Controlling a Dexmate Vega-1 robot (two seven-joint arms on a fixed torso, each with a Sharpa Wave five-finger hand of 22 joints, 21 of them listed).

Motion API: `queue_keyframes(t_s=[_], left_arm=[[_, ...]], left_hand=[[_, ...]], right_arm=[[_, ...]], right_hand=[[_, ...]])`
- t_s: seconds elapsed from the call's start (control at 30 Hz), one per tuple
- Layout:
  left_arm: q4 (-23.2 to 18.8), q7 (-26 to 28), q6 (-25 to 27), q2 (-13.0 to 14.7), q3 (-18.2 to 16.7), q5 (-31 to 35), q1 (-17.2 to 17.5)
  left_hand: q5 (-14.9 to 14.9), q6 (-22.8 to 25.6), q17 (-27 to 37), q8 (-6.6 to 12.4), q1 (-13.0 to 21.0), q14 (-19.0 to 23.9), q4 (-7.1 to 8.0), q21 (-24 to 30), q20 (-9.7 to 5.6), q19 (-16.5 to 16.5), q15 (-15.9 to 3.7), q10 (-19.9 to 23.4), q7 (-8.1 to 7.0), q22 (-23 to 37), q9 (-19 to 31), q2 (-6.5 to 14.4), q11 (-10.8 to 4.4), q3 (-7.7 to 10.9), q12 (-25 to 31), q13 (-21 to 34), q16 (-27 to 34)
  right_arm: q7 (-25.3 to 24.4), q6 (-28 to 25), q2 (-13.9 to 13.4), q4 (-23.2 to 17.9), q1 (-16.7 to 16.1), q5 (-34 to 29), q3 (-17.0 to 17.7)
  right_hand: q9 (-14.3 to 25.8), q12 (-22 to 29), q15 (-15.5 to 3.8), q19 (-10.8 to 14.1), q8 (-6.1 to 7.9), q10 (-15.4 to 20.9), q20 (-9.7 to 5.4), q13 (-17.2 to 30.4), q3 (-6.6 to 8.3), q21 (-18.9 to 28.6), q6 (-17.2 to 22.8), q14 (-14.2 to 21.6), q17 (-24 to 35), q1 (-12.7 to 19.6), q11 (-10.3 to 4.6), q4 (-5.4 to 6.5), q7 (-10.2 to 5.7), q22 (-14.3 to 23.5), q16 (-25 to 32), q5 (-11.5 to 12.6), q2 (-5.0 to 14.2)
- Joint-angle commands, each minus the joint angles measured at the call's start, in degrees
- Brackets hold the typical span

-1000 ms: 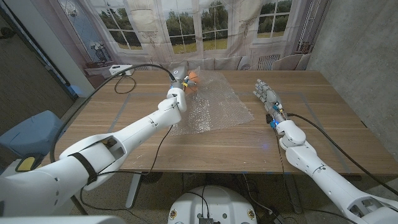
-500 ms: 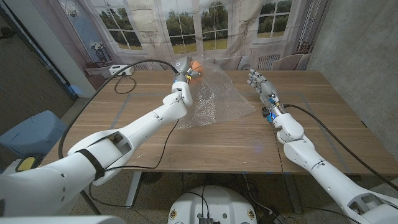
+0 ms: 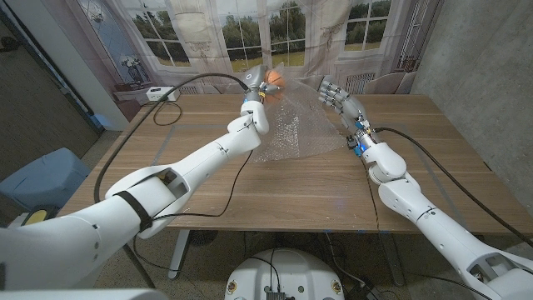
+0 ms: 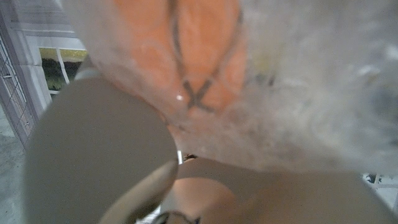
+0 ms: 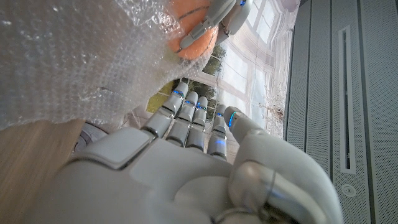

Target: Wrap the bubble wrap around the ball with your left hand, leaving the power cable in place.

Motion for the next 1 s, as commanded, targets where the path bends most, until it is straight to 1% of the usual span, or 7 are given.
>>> queue_keyframes(t_s=[0.03, 0.2, 0.3, 0.47, 0.63, 0.8, 1.0], left_arm=[[3.0, 1.4, -7.6, -4.2, -0.1, -3.3, -1.3], [4.5, 1.7, -13.6, -5.5, -1.0, -6.1, -0.8], [4.6, 2.0, -15.4, -5.7, -1.2, -6.7, -0.5], [2.7, -1.0, -20.4, -5.0, -2.8, -10.4, 1.4], [1.5, -7.1, -25.8, -4.1, -5.3, -16.5, 3.1], [0.6, -15.5, -30.5, -3.3, -7.7, -23.6, 4.4], [-1.7, -26.2, -31.7, -1.3, -9.2, -30.5, 5.0]], left_hand=[[0.2, 9.3, 1.2, 0.38, 19.4, 25.4, -4.47, 0.5, -12.44, 3.9, -21.4, 9.5, 6.25, 0.1, 0.1, 19.0, -6.39, 4.69, 0.3, 2.1, 0.1], [0.3, 9.2, 1.1, 0.23, 19.5, 25.3, -4.44, 0.8, -12.43, 3.8, -21.4, 9.6, 6.26, 0.0, 0.0, 19.0, -6.3, 4.77, 0.1, 2.2, -0.2], [0.3, 9.2, 1.1, 0.19, 19.5, 25.4, -4.43, 1.0, -12.42, 3.8, -21.41, 9.6, 6.18, -0.1, 0.0, 19.0, -6.43, 4.8, 0.0, 2.3, -0.3], [0.3, 9.2, 0.7, 0.07, 19.5, 25.5, -4.37, 1.4, -12.42, 3.7, -21.41, 9.5, 6.07, -0.2, 0.0, 19.0, -6.58, 4.87, -0.2, 2.3, -0.8], [0.3, 9.2, 0.4, -0.04, 19.4, 25.6, -4.3, 1.8, -12.41, 3.5, -21.41, 9.7, 6.08, -0.3, -0.1, 19.0, -6.51, 4.94, -0.4, 2.5, -1.2], [0.3, 9.2, -0.2, -0.2, 19.3, 25.8, -4.25, 2.3, -12.38, 3.2, -21.43, 9.7, 6.06, -0.5, -0.1, 19.0, -6.52, 5.01, -0.5, 2.8, -1.8], [0.3, 9.2, -0.7, -0.35, 19.3, 25.9, -4.24, 2.7, -12.37, 2.9, -21.45, 9.6, 5.88, -0.7, -0.1, 19.0, -6.61, 5.1, -0.7, 3.0, -2.4]], right_arm=[[3.7, -1.9, -2.2, -3.2, -1.0, 3.1, 0.3], [2.9, -6.1, -4.5, -6.3, -2.4, 4.1, 0.8], [2.1, -8.3, -5.4, -7.8, -2.9, 4.2, 1.0], [-0.8, -17.7, -9.3, -13.1, -3.7, 4.8, 1.2], [-2.9, -27.8, -12.1, -17.0, -3.2, 7.2, 1.3], [-2.5, -34.9, -13.3, -17.7, -1.4, 10.0, 0.8], [-1.4, -38.2, -13.2, -16.2, 0.7, 11.1, -0.1]], right_hand=[[0.3, 0.7, 0.07, 4.3, 0.45, 2.8, 0.45, 0.2, -0.02, 1.6, 2.5, 3.3, 0.5, 0.9, 0.64, 0.99, 0.49, 0.2, 1.7, 0.0, -0.13], [0.3, 0.9, 0.83, 6.7, 0.43, 4.5, 1.17, 0.1, -0.55, 2.4, 3.8, 5.6, 0.3, 0.0, 0.74, 1.89, 0.99, 0.2, 2.2, -0.2, -1.32], [0.3, 0.5, 1.99, 8.5, -0.07, 4.8, 2.65, 0.1, -2.03, 3.0, 3.6, 6.3, -0.2, -1.7, 1.59, 2.53, 1.44, 0.2, 1.9, -0.5, -2.99], [0.3, 0.3, 3.68, 10.4, -0.25, 5.8, 3.87, 0.1, -3.43, 3.5, 4.1, 7.4, -0.7, -3.5, 3.18, 3.01, 2.6, 0.1, 1.5, -0.6, -4.27], [0.3, -0.2, 5.24, 11.0, -0.62, 5.5, 4.92, 0.1, -4.4, 3.5, 3.7, 6.8, -0.8, -5.0, 4.15, 3.59, 3.05, 0.1, 0.7, -0.7, -4.7], [0.4, -1.1, 6.66, 11.7, -1.37, 4.1, 5.88, 0.1, -5.49, 3.5, 2.0, 5.5, -0.8, -6.9, 5.43, 4.65, 3.6, 0.1, -0.3, -0.8, -4.66], [0.4, -1.9, 7.52, 10.3, -1.63, 2.6, 7.01, 0.1, -6.44, 2.6, 0.8, 3.6, -0.8, -8.8, 6.2, 5.65, 4.25, 0.1, -1.7, -0.9, -4.58]])
